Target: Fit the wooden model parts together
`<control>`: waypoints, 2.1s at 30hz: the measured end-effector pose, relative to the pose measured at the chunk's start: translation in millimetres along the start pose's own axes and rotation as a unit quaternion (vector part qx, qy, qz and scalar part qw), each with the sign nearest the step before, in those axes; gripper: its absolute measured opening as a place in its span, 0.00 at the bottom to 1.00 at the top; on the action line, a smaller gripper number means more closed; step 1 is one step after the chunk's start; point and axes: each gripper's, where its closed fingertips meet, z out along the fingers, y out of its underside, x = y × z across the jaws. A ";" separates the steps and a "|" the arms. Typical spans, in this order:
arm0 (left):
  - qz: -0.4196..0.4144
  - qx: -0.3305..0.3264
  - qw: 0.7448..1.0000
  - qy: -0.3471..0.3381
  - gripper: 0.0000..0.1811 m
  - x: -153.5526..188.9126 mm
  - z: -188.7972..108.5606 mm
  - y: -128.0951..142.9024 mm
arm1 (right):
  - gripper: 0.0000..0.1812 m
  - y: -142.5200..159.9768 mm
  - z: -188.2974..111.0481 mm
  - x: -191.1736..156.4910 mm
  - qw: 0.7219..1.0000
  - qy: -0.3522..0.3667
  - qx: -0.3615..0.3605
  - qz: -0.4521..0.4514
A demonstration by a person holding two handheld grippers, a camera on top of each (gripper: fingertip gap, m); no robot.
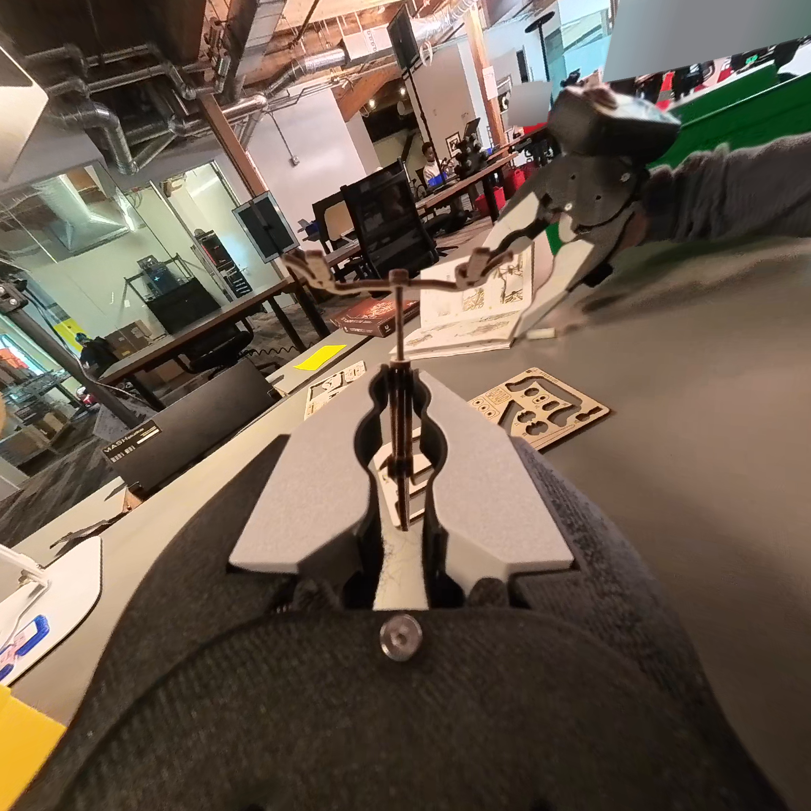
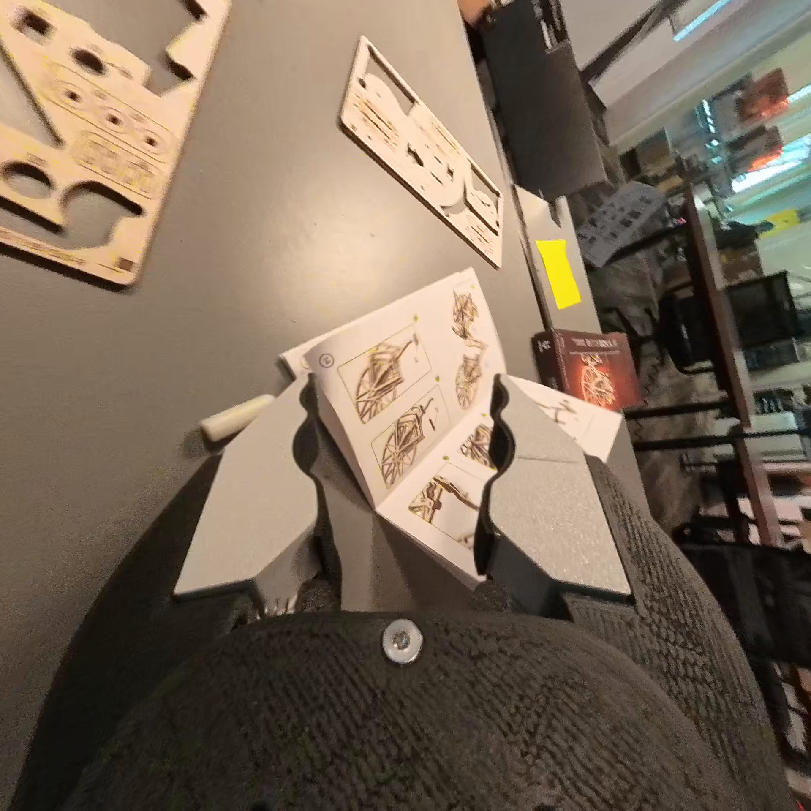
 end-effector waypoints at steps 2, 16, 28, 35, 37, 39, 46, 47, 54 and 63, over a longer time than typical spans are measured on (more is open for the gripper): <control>-0.001 0.002 1.000 0.003 0.05 1.0 -0.2 -0.5 | 0.31 3.5 -1.1 10.4 1.000 0.025 -0.003 0.008; 0.001 0.004 1.000 0.012 0.05 4.5 -0.8 -1.4 | 0.00 16.0 -51.5 102.3 0.955 0.262 0.020 0.135; 0.004 0.002 1.000 0.015 0.05 6.0 -0.3 -0.5 | 0.00 -11.2 -77.9 135.9 0.937 0.337 0.032 0.087; 0.005 0.002 1.000 0.017 0.05 6.8 0.1 -0.8 | 0.00 23.7 -69.0 177.5 0.915 0.343 0.013 0.213; 0.004 0.004 1.000 0.016 0.05 6.5 -0.2 -1.2 | 0.00 48.6 -51.9 181.3 0.908 0.315 0.000 0.278; 0.002 0.005 1.000 0.016 0.05 6.0 -0.5 -1.3 | 0.00 68.5 -34.4 178.4 0.902 0.279 -0.004 0.329; -0.007 0.004 1.000 0.024 0.05 7.6 -0.2 -0.4 | 0.21 27.0 -44.4 136.6 0.948 0.161 0.118 0.248; -0.007 0.004 1.000 0.025 0.05 7.9 -0.1 -0.6 | 0.13 5.1 -45.7 105.7 0.966 0.078 0.157 0.189; -0.007 0.002 0.999 0.036 0.05 11.9 2.1 0.1 | 0.09 0.9 -35.6 -48.5 0.943 -0.311 0.093 0.070; -0.014 0.002 0.999 0.034 0.05 9.9 1.3 1.1 | 0.07 20.2 -34.4 -60.9 0.913 -0.401 0.037 0.070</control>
